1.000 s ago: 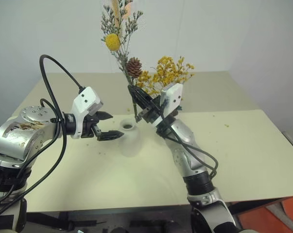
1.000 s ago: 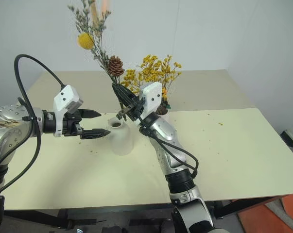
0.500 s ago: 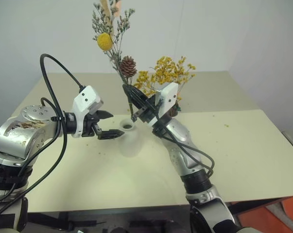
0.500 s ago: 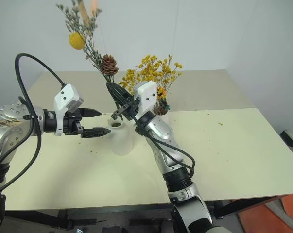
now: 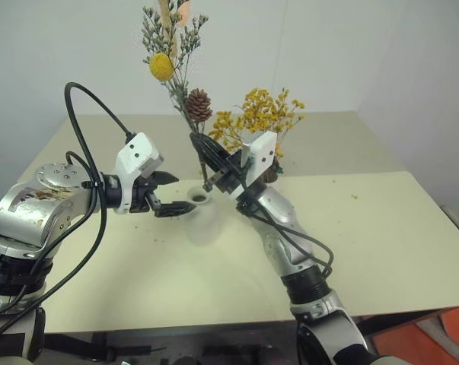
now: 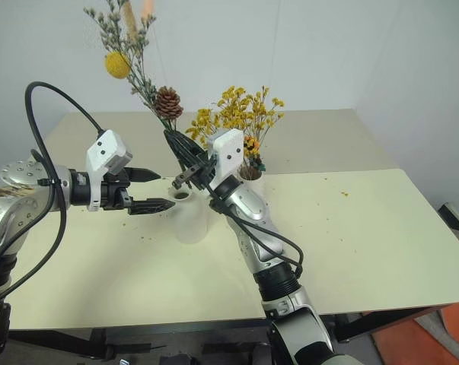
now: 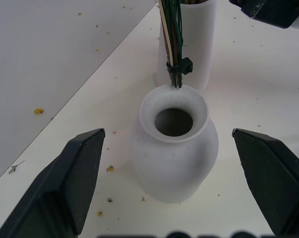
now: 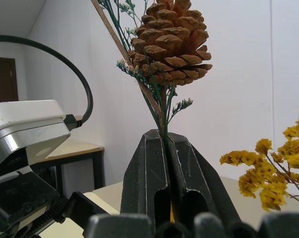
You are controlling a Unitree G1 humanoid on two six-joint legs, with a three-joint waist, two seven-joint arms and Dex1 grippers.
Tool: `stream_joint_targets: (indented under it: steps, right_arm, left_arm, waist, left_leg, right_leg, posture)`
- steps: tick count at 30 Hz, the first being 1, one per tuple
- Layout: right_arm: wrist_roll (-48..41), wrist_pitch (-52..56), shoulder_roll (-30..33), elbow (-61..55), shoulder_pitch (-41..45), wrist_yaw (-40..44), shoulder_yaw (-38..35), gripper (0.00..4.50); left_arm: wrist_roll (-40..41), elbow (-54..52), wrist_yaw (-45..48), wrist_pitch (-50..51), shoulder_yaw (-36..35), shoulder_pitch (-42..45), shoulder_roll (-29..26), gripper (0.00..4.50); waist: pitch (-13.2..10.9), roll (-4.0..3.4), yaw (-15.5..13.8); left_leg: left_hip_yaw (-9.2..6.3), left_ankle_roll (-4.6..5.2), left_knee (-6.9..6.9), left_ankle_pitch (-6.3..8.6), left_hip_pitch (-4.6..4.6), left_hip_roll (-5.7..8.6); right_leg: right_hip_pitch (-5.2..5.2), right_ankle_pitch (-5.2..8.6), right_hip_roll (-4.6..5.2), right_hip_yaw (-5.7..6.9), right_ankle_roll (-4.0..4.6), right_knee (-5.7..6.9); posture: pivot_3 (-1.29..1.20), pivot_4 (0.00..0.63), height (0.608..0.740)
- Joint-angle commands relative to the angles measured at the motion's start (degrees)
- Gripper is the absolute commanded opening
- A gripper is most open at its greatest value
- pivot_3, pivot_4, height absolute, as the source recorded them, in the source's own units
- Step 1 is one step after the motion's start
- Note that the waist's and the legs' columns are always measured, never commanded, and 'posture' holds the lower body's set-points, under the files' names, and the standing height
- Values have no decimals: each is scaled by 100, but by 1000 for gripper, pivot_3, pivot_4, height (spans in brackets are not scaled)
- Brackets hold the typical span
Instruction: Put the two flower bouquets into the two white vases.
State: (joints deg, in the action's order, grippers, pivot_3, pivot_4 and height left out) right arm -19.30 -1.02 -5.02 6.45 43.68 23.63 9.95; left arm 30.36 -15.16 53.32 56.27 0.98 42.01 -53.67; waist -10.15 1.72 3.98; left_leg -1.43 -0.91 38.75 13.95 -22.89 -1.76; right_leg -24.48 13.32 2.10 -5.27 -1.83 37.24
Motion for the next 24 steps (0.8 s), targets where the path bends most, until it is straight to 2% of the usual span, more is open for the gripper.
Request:
stream_joint_targets:
  steps: [1,13,24]
  right_arm:
    - [-106,-139,-463,-113,334,-22,-27,47]
    - [-653,57,-558,-360,381,-111,-81,47]
    - [-820,299,-574,-391,121,-24,223,47]
  left_arm:
    - [-2,-94,-23,-66,-103,107,-22,4500]
    - [27,-133,-72,-20,-146,72,-33,4500]
    - [160,-322,-195,141,-287,-89,-99,4500]
  waist:
    - [0,0,0]
    - [0,0,0]
    - [0,0,1]
  left_leg:
    - [0,0,0,0,0,0]
    - [0,0,0,0,-1,0]
    - [0,0,0,0,-1,-1]
  right_leg:
    - [0,0,0,0,0,0]
    - [0,0,0,0,0,0]
    - [-1,0,0,0,0,0]
  posture:
    - [0,150,740]
    - [0,150,740]
    - [0,150,740]
